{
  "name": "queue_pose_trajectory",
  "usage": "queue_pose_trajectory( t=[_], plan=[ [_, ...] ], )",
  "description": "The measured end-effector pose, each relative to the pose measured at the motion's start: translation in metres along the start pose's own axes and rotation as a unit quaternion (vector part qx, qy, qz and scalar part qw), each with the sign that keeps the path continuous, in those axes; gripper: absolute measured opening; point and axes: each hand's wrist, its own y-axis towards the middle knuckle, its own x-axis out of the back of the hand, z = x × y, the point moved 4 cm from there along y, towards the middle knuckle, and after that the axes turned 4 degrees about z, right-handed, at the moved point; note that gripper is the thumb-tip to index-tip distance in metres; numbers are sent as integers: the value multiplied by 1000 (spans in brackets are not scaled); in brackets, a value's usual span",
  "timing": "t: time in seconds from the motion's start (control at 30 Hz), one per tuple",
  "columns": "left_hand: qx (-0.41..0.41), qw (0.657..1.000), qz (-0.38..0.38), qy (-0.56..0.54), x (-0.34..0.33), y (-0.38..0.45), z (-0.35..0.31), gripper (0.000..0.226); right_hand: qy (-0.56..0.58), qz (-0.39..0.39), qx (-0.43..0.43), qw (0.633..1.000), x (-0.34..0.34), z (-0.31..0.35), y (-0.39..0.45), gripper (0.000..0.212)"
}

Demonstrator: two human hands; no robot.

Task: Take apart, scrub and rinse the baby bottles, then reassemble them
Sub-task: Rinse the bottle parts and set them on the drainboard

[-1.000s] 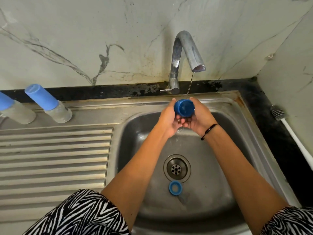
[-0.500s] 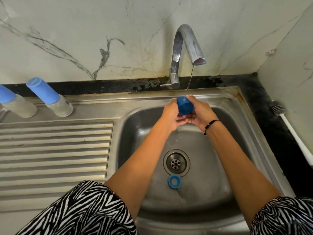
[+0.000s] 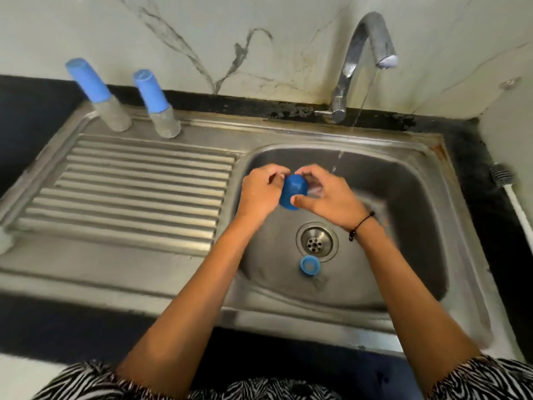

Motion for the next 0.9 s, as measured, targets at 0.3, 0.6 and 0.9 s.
queue_pose_trajectory(
  t=[0.3, 0.6, 0.9],
  plan=[
    [54, 998, -34, 18, 73, -95, 39, 35, -168, 21, -12, 986, -91, 34, -13, 45],
    [107, 982, -149, 53, 177, -149, 102, 36, -99, 76, 112, 986, -206, 126, -2, 46],
    [119, 987, -100, 40, 217, -141, 137, 35, -158, 100, 88, 978, -245, 148, 8, 48]
  ],
)
